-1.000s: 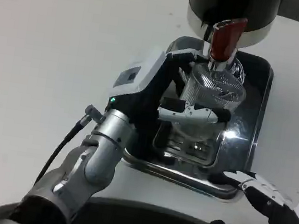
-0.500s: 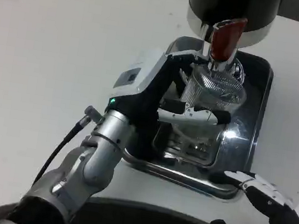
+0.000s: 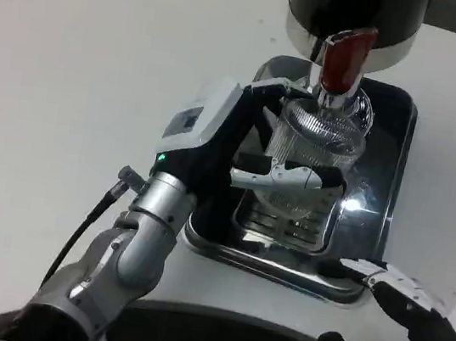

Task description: Grasp the cup under the faucet to collect the drink, then remove the cup.

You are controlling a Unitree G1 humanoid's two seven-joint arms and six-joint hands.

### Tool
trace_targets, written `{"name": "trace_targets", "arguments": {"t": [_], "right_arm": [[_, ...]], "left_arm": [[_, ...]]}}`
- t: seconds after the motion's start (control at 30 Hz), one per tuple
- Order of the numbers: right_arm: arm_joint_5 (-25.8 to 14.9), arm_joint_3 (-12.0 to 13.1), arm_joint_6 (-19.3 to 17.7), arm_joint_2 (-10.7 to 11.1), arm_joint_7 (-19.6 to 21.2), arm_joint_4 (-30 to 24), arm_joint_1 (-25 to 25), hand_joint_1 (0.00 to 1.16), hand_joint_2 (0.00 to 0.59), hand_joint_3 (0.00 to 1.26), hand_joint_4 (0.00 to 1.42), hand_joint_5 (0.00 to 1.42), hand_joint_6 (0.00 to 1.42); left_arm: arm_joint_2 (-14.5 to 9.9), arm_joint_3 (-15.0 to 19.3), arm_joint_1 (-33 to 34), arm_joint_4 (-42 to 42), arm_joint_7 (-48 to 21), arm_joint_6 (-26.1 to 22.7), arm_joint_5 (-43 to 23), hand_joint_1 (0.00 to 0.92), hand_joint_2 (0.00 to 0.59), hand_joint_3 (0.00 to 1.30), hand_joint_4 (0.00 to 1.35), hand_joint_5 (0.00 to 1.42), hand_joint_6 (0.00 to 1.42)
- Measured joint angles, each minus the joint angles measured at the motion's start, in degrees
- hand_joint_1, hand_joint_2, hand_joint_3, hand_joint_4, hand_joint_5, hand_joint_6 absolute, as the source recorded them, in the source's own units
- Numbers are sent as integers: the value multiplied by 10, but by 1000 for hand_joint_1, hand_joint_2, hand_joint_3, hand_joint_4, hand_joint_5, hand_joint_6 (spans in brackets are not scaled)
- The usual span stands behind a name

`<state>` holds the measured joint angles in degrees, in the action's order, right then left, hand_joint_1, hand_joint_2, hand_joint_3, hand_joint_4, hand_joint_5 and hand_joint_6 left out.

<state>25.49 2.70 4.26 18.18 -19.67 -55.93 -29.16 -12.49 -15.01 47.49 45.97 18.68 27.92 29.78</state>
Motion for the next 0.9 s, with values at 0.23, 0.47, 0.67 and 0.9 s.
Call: {"name": "trace_targets", "arguments": {"t": [0.23,0.47,0.67,0.9], "right_arm": [[0,0,0,-2,4,0,1,550,469,262,161,86,32],[-1,0,0,-2,5,0,2,552,470,266,161,86,40],[-1,1,0,-5,6,0,2,553,470,267,168,92,44],[-1,1,-1,-8,9,1,2,554,470,268,170,96,46]], "left_arm": [[-2,2,-5,0,2,3,0,409,41,729,614,813,527],[-3,2,-6,0,3,4,1,353,29,685,472,656,472],[-3,2,-7,0,5,9,1,334,33,647,344,547,432],[-4,3,-12,0,12,15,1,320,32,645,319,545,430]]}}
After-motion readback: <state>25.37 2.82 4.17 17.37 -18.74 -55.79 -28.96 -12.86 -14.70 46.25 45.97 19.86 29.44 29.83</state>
